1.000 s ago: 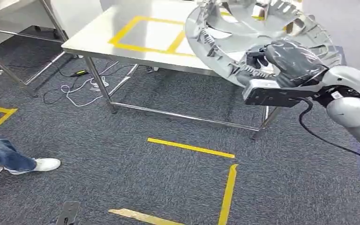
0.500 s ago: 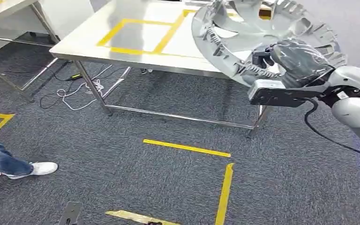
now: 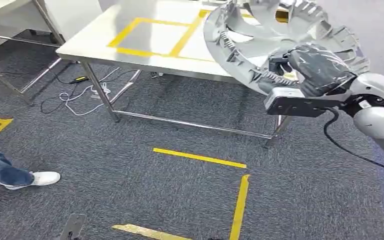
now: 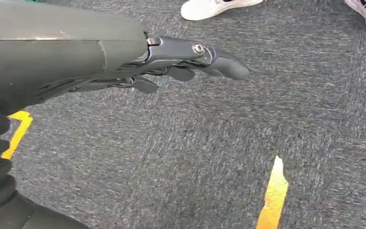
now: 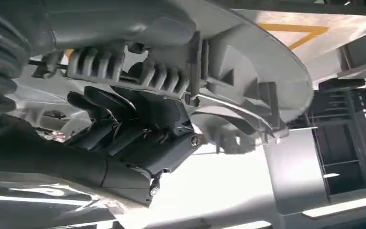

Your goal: Take the parts from the cabinet and place them on the table.

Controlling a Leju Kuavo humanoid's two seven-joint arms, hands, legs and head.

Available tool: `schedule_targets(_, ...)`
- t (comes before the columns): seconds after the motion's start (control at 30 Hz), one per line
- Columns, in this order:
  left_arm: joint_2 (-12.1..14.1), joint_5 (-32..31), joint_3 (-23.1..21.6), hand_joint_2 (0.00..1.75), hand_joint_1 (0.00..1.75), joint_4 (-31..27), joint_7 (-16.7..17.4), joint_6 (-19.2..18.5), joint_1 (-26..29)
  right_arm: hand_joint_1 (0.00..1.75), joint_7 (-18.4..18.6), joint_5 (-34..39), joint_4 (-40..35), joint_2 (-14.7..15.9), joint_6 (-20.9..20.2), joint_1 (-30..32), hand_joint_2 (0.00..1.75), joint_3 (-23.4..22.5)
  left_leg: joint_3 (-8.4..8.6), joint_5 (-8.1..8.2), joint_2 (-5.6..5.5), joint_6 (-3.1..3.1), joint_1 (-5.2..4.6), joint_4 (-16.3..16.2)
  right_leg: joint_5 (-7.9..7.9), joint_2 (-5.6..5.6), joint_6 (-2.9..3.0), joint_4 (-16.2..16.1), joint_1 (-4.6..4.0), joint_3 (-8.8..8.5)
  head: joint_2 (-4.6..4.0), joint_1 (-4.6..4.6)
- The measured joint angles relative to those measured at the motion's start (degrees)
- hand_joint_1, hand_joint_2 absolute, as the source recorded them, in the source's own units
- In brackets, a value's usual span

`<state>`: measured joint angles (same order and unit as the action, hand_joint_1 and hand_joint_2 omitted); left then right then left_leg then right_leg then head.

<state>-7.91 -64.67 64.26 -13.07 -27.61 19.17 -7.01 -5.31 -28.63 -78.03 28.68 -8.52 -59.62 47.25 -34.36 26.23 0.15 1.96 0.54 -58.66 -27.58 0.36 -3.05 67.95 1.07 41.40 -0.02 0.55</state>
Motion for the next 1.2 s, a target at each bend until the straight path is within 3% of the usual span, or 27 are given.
schedule_targets(0.03,0.02,0.0,0.0,1.75,0.0,0.0,0.0,-0.05,0.01,1.75,0.04,-0.13,0.0,0.06,-0.02,-0.04,1.75,-0.09,0.35,0.3,-0.01,-0.37,0.08,-0.07,2.87,-0.36,-0.26,-6.07,0.21,-3.1,0.0,0.09)
schedule_targets(0.07,0.17,0.0,0.0,1.75,0.0,0.0,0.0,-0.13,0.01,1.75,0.0,-0.17,0.0,0.09,-0.02,-0.09,1.75,-0.15,0.34,0.51,-0.04,-0.71,-0.03,-0.1,2.1,-0.57,-0.44,-8.27,0.06,-4.5,0.0,0.04)
schedule_targets(0.1,0.2,0.0,0.0,1.75,0.0,0.0,0.0,-0.18,-0.06,1.75,-0.04,-0.22,-0.02,0.09,-0.09,-0.29,1.75,-0.04,-0.01,0.62,-0.06,-1.01,-0.32,-0.61,1.97,-0.38,0.22,-9.62,-0.2,-5.36,0.02,0.0)
schedule_targets(0.2,0.22,0.0,-0.02,1.75,0.0,0.0,0.0,-0.61,0.08,1.75,-0.11,-0.42,-0.11,0.31,-0.11,-0.12,1.75,-0.15,0.04,0.46,-0.01,-1.77,0.0,-0.41,1.87,-0.28,1.47,-9.0,-0.59,-5.03,0.0,-0.04)
schedule_targets(0.27,0.2,0.0,-0.02,1.75,0.0,0.0,0.0,-0.74,-0.01,1.75,0.02,-0.5,-0.31,0.39,-0.09,-0.19,1.75,-0.39,-0.45,2.01,-0.04,-2.31,0.09,-2.12,1.8,-0.4,2.41,-9.43,-0.32,-5.76,0.0,-0.31)
schedule_targets(0.3,0.09,0.0,-0.04,1.75,0.0,0.0,0.0,-0.77,0.01,1.75,0.02,-0.5,-0.31,0.39,-0.09,-0.24,1.75,-0.48,-1.9,3.63,-0.04,-2.4,0.07,-5.39,1.62,-0.44,2.76,-9.43,-0.4,-5.93,0.0,-0.33)
schedule_targets(0.37,0.11,-0.02,-0.04,1.75,0.0,0.0,0.0,-0.85,0.22,1.75,0.0,-0.52,-0.31,0.46,-0.07,-0.07,1.75,-0.41,-6.62,7.33,-0.04,-2.47,0.06,-15.04,1.4,-0.35,3.19,-9.41,-0.73,-6.12,0.0,-0.33)
schedule_targets(0.4,0.11,-0.02,-0.04,1.75,0.0,0.0,0.0,-0.92,0.26,1.75,0.0,-0.52,-0.31,0.46,-0.09,0.04,1.75,-0.37,-8.48,8.05,-0.04,-2.39,0.03,-18.35,1.31,-0.21,3.32,-9.4,-0.9,-6.21,0.0,-0.39)
schedule_targets(0.43,0.11,-0.02,-0.04,1.75,0.0,0.0,0.0,-0.94,0.28,1.75,0.0,-0.53,-0.31,0.46,-0.09,0.18,1.75,-0.37,-8.98,7.15,-0.04,-2.2,0.01,-18.58,1.23,-0.02,3.39,-9.4,-1.06,-6.42,0.0,-0.39)
schedule_targets(0.47,0.15,-0.02,-0.04,1.75,0.0,0.0,-0.02,-0.99,0.28,1.75,0.0,-0.52,-0.31,0.48,-0.09,0.22,1.75,-0.39,-8.3,5.11,-0.05,-1.94,-0.04,-16.52,1.11,0.14,3.47,-9.4,-1.16,-6.62,0.0,-0.35)
schedule_targets(0.53,0.17,-0.04,-0.07,1.75,0.0,0.0,0.0,-1.07,0.28,1.75,0.02,-0.52,-0.42,0.5,-0.07,0.22,1.75,-0.48,-4.52,-0.66,-0.08,-1.23,-0.27,-7.18,0.83,0.41,3.4,-9.39,-1.3,-7.13,0.0,-0.37)
schedule_targets(0.57,0.24,-0.07,-0.09,1.75,0.0,0.0,-0.02,-1.07,0.28,1.75,0.09,-0.52,-0.63,0.63,-0.07,0.25,1.75,-0.5,-2.87,-2.07,-0.2,-0.73,-0.55,-2.88,0.62,0.45,3.25,-9.39,-1.28,-7.24,0.0,-0.35)
schedule_targets(0.63,0.28,-0.15,-0.22,1.75,0.0,0.0,-0.15,-1.18,0.04,1.75,0.09,-0.55,-0.87,1.22,-0.07,0.45,1.75,-0.52,-1.72,-0.4,-0.09,-0.47,-0.84,-0.89,0.38,0.61,2.57,-9.41,-1.4,-6.79,0.0,-0.42)
schedule_targets(0.7,0.28,-0.15,-0.42,1.75,0.0,0.0,-0.15,-1.4,0.19,1.75,0.09,-0.57,-1.25,2.01,-0.07,0.75,1.75,-0.59,-1.63,-0.23,-0.07,0.1,-0.97,-0.1,1.16,0.51,1.8,-8.96,-1.34,-7.04,0.02,-0.35)
schedule_targets(0.77,0.17,-0.22,-0.48,1.75,0.0,0.0,-0.15,-1.55,0.21,1.75,0.07,-0.57,-1.55,2.4,-0.07,0.88,1.75,-0.66,-0.5,-0.37,-0.09,0.61,-0.52,0.22,0.29,0.33,1.45,-7.88,-1.24,-6.23,0.02,-0.24)
schedule_targets(0.8,0.28,-0.26,-0.48,1.75,0.0,0.0,-0.15,-1.55,0.13,1.75,0.06,-0.55,-1.71,2.69,-0.07,0.79,1.75,-0.72,-0.19,-0.2,-0.1,0.77,-0.48,0.22,-0.88,0.24,1.18,-5.32,-1.19,-5.07,0.0,0.15)
schedule_targets(0.9,0.22,-0.57,-0.59,1.75,0.0,0.0,-0.15,-1.58,0.07,1.75,0.04,-0.55,-1.92,3.1,-0.07,1.02,1.75,-0.68,0.08,0.32,-0.12,0.89,-0.5,0.1,-4.83,0.23,0.36,5.67,-0.76,1.99,0.0,0.15)
schedule_targets(0.93,0.22,-0.59,-0.63,1.75,0.0,0.0,-0.15,-1.6,0.12,1.75,0.04,-0.55,-1.95,3.24,-0.07,1.19,1.75,-0.68,0.35,0.57,-0.13,0.82,-0.46,0.09,-4.61,0.22,0.14,6.85,-0.63,3.2,0.0,0.15)
schedule_targets(0.97,0.2,-0.59,-0.74,1.75,0.0,0.0,-0.15,-1.6,0.22,1.75,0.04,-0.57,-2.03,3.43,-0.07,1.47,1.75,-0.66,1.03,1.06,-0.14,0.69,-0.37,0.09,-2.87,0.18,-0.06,5.7,-0.41,3.31,0.0,0.13)
schedule_targets(1.0,0.2,-0.61,-0.85,1.75,0.0,0.0,-0.15,-1.6,0.27,1.75,0.09,-0.57,-2.12,3.5,-0.07,1.65,1.75,-0.68,1.76,1.62,-0.14,0.47,-0.26,0.09,0.05,0.13,-0.18,2.14,-0.24,2.1,0.0,0.15)
schedule_targets(1.07,0.2,-0.66,-0.92,1.75,0.0,0.0,-0.15,-1.6,0.31,1.75,0.13,-0.59,-2.23,3.8,-0.07,1.73,1.75,-0.74,3.38,2.88,-0.15,-0.16,-0.06,0.1,5.82,-0.27,-0.49,-7.77,0.14,-1.76,0.0,0.2)
schedule_targets(1.1,0.26,-0.66,-0.92,1.75,0.0,0.0,-0.15,-1.6,0.18,1.75,0.09,-0.57,-2.23,3.8,-0.04,1.81,1.75,-0.68,3.59,3.09,-0.15,-0.55,-0.16,0.19,4.07,-0.29,-0.37,-7.94,-0.53,-1.95,0.0,0.22)
schedule_targets(1.13,0.24,-0.68,-0.96,1.75,0.0,0.0,-0.15,-1.6,0.08,1.75,0.07,-0.59,-2.27,3.8,-0.07,1.71,1.75,-0.59,3.28,3.3,-0.05,-0.91,-0.19,0.2,3.04,-0.51,0.65,-9.88,-0.68,-3.15,0.02,0.25)
schedule_targets(1.17,0.22,-0.7,-1.01,1.75,0.0,0.0,-0.13,-1.6,0.07,1.75,0.09,-0.66,-2.54,3.8,-0.04,2.07,1.75,-0.63,3.32,3.57,0.09,-1.28,-0.16,0.73,3.8,-0.39,1.38,-9.72,-0.77,-3.06,0.0,-0.18)
schedule_targets(1.2,0.17,-0.72,-1.03,1.75,0.0,0.0,-0.15,-1.58,0.13,1.75,0.0,-0.83,-2.67,3.8,-0.07,2.17,1.75,-0.66,3.72,3.24,0.1,-1.66,-0.19,0.08,3.44,-0.28,1.94,-9.72,-0.77,-3.29,0.0,-0.1)
